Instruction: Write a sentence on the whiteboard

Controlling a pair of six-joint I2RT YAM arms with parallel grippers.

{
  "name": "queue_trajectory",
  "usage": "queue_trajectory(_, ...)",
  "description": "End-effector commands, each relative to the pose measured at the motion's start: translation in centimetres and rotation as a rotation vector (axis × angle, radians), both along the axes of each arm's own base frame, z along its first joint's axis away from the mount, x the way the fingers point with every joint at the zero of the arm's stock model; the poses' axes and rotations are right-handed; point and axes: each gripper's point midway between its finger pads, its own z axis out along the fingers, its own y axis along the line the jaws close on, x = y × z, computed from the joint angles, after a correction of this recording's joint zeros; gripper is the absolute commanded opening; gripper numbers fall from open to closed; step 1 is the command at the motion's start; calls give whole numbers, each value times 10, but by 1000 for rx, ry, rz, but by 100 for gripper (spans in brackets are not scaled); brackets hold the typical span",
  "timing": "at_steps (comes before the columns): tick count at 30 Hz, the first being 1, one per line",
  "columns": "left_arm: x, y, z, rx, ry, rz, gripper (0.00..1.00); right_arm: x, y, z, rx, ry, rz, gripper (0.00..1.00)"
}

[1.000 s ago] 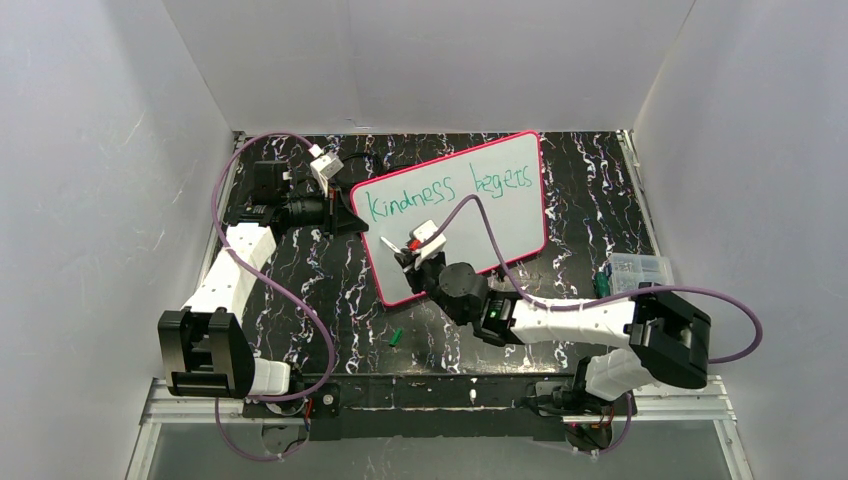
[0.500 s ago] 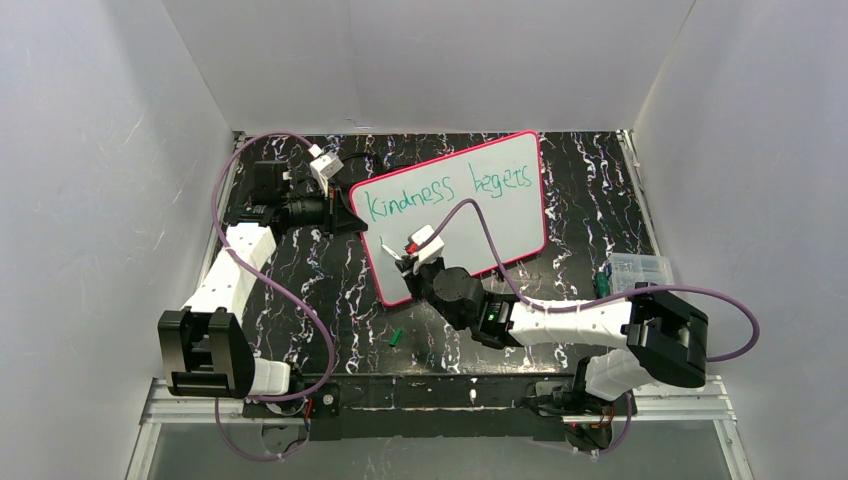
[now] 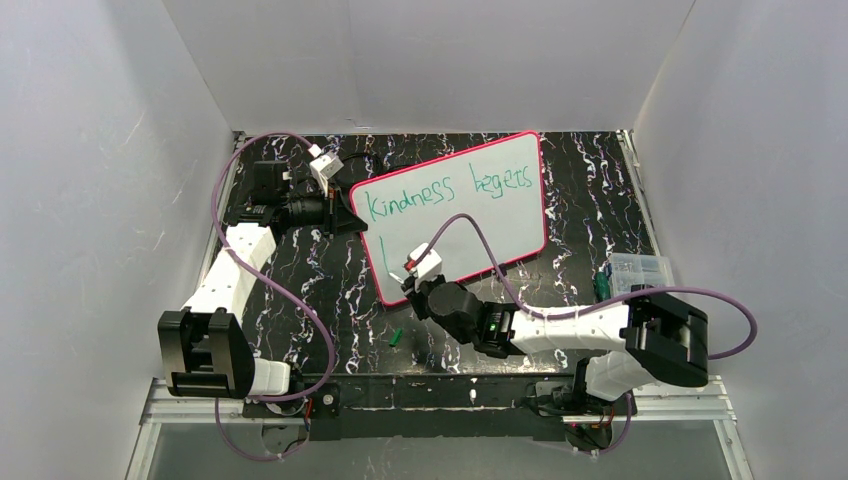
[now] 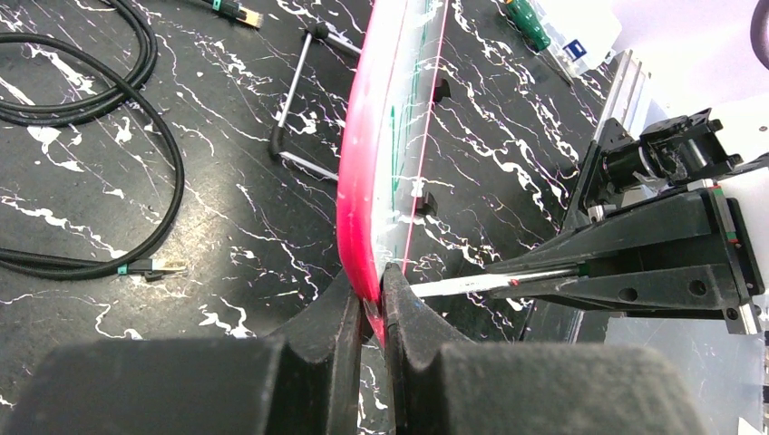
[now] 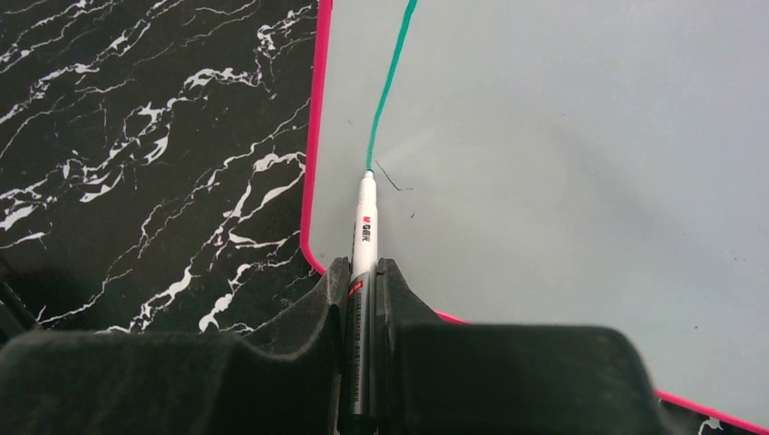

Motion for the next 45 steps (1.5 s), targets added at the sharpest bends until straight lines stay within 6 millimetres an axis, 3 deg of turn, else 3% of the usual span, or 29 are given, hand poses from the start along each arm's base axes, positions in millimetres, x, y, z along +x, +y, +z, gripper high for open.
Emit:
queue_trajectory(1,6,4,20,31,-142,2,0,3,-9,25,57,-31,-34,1)
queue_trajectory(7,6,4,21,31,-142,2,0,9,-7,60,147,-84,-54,1)
queue_trajectory(19,6,4,21,29,-143,1,0,24,-1,64,128,-143,-120,1)
queue_trajectory(33,6,4,22,29,-146,0,0,14,18,38,95,-79,-36,1)
queue_trajectory(45,6,4,21,31,-143,2,0,17,-15,24,42,-63,-133,1)
